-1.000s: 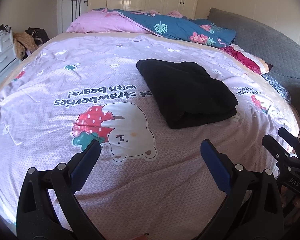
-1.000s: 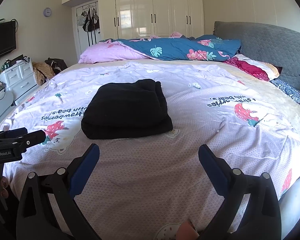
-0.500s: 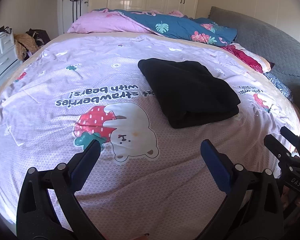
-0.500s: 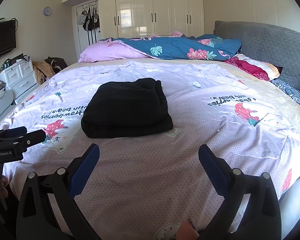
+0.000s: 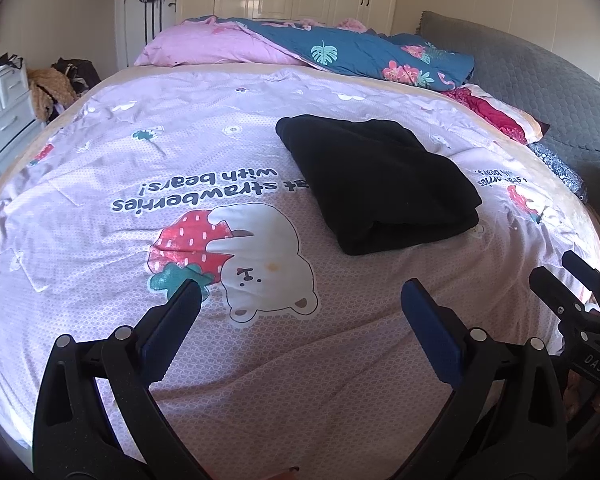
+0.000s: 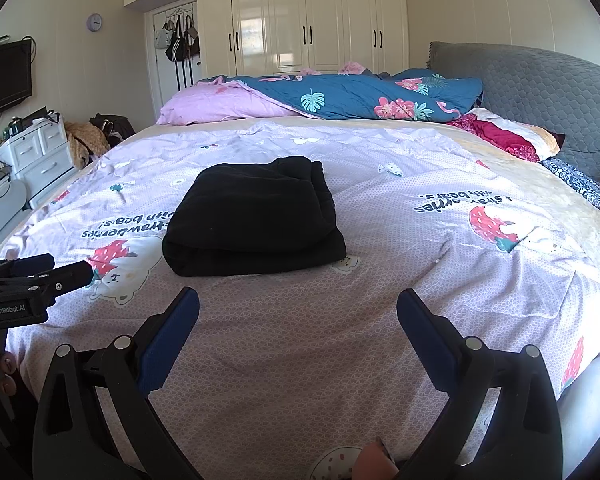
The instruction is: Fold small clothes
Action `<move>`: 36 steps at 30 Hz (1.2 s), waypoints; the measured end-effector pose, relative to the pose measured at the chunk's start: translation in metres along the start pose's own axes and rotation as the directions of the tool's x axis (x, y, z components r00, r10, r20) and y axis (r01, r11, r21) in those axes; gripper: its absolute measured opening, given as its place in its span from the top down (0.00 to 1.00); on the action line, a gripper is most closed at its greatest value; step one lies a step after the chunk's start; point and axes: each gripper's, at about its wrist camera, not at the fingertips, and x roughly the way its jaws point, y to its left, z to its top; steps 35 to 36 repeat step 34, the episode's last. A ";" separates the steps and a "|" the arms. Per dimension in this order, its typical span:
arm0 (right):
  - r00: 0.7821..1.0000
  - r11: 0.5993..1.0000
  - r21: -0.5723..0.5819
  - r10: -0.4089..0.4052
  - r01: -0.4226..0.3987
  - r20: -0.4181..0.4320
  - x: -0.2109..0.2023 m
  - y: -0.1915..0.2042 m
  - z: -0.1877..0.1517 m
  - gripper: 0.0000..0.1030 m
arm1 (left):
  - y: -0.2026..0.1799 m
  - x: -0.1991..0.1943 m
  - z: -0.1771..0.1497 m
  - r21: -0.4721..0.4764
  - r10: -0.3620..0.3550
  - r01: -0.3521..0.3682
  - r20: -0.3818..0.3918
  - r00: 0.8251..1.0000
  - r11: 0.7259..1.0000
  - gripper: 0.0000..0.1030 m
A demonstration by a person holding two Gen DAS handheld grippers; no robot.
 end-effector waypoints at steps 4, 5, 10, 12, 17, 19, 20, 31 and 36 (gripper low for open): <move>1.000 1.000 -0.001 -0.002 0.002 0.000 0.000 0.000 0.000 0.04 | -0.002 0.001 0.000 0.008 0.017 -0.017 -0.001 1.000 1.000 0.09; 1.000 1.000 0.000 -0.002 0.002 0.000 0.000 0.001 0.001 0.04 | -0.002 0.000 -0.001 0.010 0.019 -0.019 -0.001 1.000 1.000 0.09; 1.000 1.000 -0.001 0.000 0.000 -0.001 0.000 0.001 0.000 0.04 | -0.002 0.001 -0.001 0.010 0.023 -0.023 -0.002 1.000 1.000 0.09; 1.000 1.000 -0.001 0.000 0.000 -0.001 0.000 0.000 0.000 0.04 | -0.002 0.001 0.000 0.008 0.021 -0.021 -0.004 1.000 1.000 0.09; 1.000 1.000 0.009 -0.002 0.002 -0.002 0.000 -0.002 -0.002 0.04 | -0.002 0.002 -0.001 0.007 0.034 -0.034 -0.011 0.999 0.999 0.09; 1.000 1.000 0.021 -0.006 0.006 0.001 0.000 -0.005 -0.003 0.04 | -0.001 0.004 -0.001 0.000 0.030 -0.030 -0.023 0.999 1.000 0.09; 1.000 0.999 0.040 -0.011 0.011 0.002 -0.001 -0.010 -0.003 0.04 | 0.000 0.005 -0.001 -0.007 0.032 -0.032 -0.031 0.999 0.999 0.09; 0.866 0.792 0.364 -0.492 0.489 -0.093 -0.046 -0.207 -0.023 0.04 | 0.134 0.001 0.038 -0.229 0.208 -0.221 -0.081 0.975 0.948 0.09; 0.704 0.557 0.447 -0.641 0.700 -0.306 -0.070 -0.319 -0.072 0.04 | 0.228 0.010 0.047 -0.282 0.437 -0.459 -0.142 0.888 0.842 0.09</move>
